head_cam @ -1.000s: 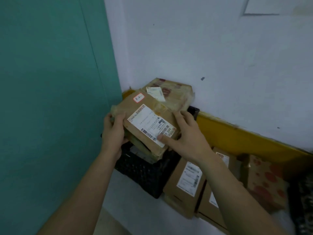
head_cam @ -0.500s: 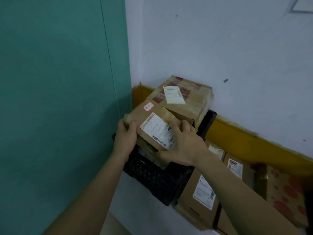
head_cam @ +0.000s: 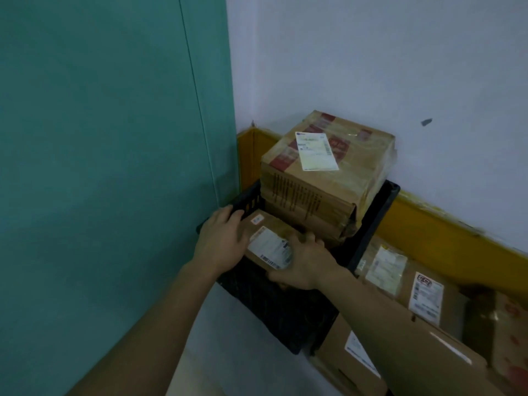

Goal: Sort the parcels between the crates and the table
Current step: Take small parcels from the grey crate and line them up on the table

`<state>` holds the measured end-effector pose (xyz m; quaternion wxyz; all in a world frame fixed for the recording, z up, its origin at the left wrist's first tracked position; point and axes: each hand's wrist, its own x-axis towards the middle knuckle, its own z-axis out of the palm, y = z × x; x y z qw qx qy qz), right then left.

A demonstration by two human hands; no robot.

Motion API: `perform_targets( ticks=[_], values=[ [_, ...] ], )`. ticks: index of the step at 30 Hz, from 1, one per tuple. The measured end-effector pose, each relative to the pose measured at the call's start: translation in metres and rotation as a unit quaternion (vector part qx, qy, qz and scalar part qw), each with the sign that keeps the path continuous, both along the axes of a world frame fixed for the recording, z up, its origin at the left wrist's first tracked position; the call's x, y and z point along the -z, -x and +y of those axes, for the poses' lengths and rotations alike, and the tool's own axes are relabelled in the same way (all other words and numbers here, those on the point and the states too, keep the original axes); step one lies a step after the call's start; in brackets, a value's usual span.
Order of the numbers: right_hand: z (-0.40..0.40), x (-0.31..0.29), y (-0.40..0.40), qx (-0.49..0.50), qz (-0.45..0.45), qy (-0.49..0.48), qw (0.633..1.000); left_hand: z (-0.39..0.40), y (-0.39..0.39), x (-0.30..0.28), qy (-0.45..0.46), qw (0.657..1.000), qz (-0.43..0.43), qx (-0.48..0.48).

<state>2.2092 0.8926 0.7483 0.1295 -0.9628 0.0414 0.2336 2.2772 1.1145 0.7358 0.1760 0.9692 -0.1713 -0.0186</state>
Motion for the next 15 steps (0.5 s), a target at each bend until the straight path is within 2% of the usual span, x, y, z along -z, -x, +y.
perform_targets(
  ticks=[3, 8, 15],
  values=[
    [0.005, 0.021, -0.016, 0.001, 0.040, -0.012, 0.999, 0.003, -0.015, 0.008, -0.006, 1.000, -0.024, 0.013],
    [0.007, 0.054, -0.032, 0.000, 0.097, 0.033, 0.995, 0.004, -0.024, 0.015, -0.045, 0.998, -0.022, 0.029],
    [0.009, 0.085, -0.035, -0.004, 0.165, 0.048, 0.985, 0.000, -0.022, 0.025, -0.080, 0.994, -0.074, 0.030]
  ],
)
